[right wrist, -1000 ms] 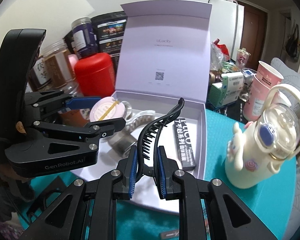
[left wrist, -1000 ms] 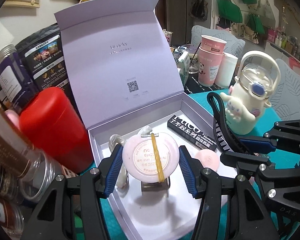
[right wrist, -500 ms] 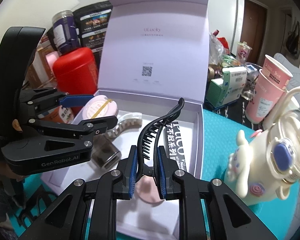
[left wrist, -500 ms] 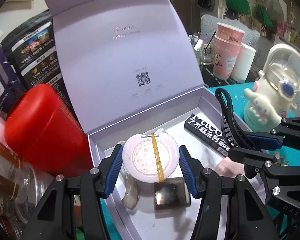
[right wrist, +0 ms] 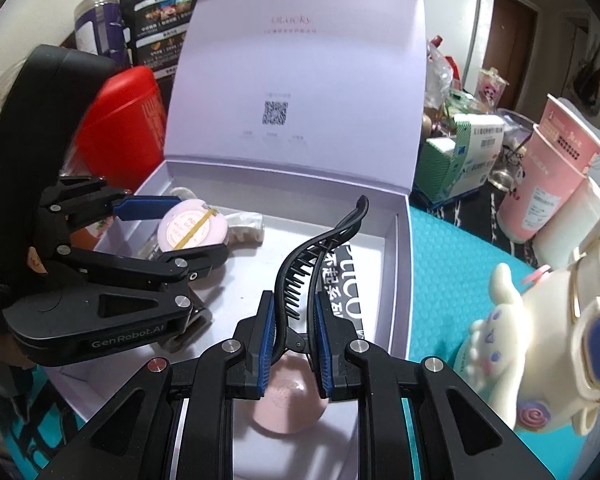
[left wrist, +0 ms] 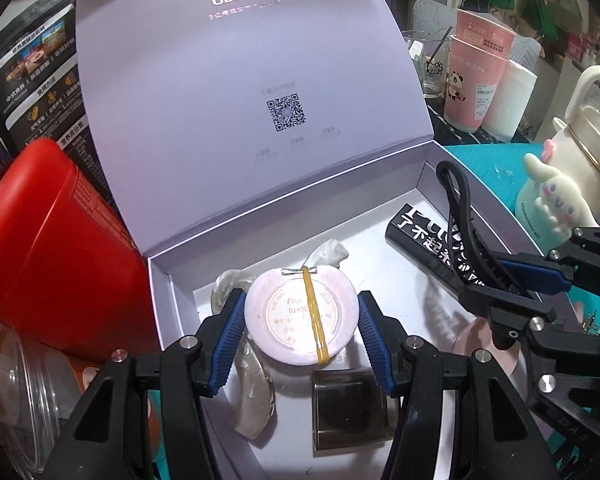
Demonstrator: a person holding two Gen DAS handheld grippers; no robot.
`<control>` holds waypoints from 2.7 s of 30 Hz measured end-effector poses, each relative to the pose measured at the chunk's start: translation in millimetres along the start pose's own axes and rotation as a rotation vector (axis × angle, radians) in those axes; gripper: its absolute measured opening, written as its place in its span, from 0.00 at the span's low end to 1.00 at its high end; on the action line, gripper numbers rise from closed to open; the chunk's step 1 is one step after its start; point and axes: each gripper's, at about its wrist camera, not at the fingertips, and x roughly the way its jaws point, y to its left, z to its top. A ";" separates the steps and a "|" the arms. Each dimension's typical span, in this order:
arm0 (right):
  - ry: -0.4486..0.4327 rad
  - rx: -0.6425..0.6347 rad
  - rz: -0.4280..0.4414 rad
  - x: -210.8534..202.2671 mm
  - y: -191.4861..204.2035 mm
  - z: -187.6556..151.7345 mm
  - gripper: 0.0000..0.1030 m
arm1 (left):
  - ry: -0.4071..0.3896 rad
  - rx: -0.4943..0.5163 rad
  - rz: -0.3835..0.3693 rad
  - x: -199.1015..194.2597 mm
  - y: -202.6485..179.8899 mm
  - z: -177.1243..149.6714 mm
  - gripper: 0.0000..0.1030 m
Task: Organize rigid objects
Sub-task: 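Open the left tool to drop the white compact while the right tool releases the claw clip, then withdraw both tools from the lavender box toward the lipstick and star clip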
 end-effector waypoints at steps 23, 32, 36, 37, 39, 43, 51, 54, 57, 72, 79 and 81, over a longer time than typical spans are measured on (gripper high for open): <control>0.016 0.030 -0.065 -5.3 -1.1 -6.7 0.35 | 0.015 -0.053 0.024 -7.1 -6.9 4.3 0.83; -0.039 0.027 -0.091 -40.8 3.6 -3.7 0.38 | -0.042 -0.060 -0.003 -43.3 -4.4 3.5 0.83; -0.061 0.028 -0.108 -57.8 4.7 -1.6 0.38 | -0.077 -0.064 -0.005 -62.8 -2.0 3.5 0.83; -0.069 0.029 -0.113 -62.6 5.2 -1.3 0.38 | -0.087 -0.065 -0.003 -69.0 -2.3 3.6 0.83; -0.084 0.032 -0.117 -72.2 6.9 -0.9 0.38 | -0.108 -0.062 -0.003 -80.2 -2.8 4.5 0.83; -0.113 0.037 -0.121 -90.3 9.4 -1.0 0.38 | -0.148 -0.065 0.000 -104.2 -2.6 4.2 0.83; -0.166 0.027 -0.137 -128.4 24.6 -5.5 0.38 | -0.220 -0.068 -0.003 -145.7 -5.3 -6.4 0.83; -0.181 0.024 -0.144 -141.2 30.7 -9.8 0.38 | -0.241 -0.063 -0.005 -160.9 -6.0 -12.5 0.83; -0.197 0.020 -0.149 -154.3 38.1 -15.3 0.38 | -0.255 -0.061 -0.014 -174.1 -8.1 -20.6 0.83; -0.237 0.030 -0.169 -197.8 67.6 -53.4 0.38 | -0.290 -0.041 -0.051 -211.8 -19.5 -62.6 0.83; -0.234 0.049 -0.174 -209.8 74.9 -79.2 0.38 | -0.284 -0.030 -0.079 -219.2 -31.5 -88.3 0.83; -0.232 0.057 -0.174 -213.0 76.7 -86.6 0.38 | -0.281 -0.029 -0.085 -221.0 -34.9 -95.5 0.83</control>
